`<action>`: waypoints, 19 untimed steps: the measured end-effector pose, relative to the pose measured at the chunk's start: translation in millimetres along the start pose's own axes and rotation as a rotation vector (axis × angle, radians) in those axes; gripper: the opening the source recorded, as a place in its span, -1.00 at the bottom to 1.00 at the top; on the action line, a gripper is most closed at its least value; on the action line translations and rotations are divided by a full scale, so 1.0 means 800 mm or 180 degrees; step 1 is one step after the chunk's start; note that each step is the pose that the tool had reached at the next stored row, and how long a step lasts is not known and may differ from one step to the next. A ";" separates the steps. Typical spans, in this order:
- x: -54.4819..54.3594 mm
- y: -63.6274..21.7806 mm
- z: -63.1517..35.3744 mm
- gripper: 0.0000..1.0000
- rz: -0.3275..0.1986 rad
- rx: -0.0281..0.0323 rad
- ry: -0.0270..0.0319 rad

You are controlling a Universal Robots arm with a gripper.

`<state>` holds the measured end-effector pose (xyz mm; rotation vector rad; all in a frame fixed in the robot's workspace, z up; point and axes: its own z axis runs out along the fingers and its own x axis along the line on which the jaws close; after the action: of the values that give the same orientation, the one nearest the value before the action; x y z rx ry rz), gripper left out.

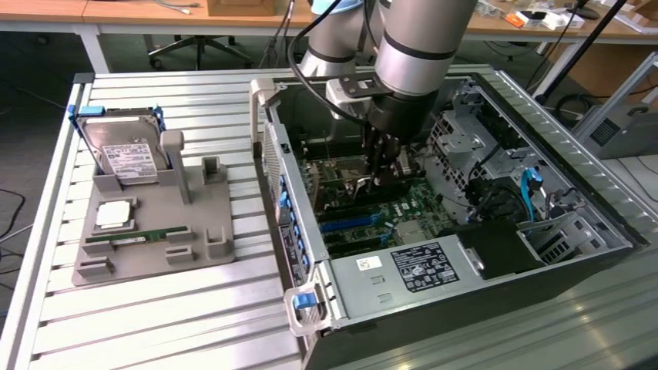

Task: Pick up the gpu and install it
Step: 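Insert the gpu into the slot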

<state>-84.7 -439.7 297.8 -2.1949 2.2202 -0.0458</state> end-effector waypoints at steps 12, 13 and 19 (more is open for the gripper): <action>0.006 0.000 0.001 -0.47 0.0000 -0.0032 0.0014; 0.007 0.000 0.001 -0.47 -0.0001 -0.0032 0.0020; 0.008 0.003 0.003 -0.47 -0.0001 -0.0032 0.0030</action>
<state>-87.3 -445.8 295.7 -2.2048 2.2299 -0.0451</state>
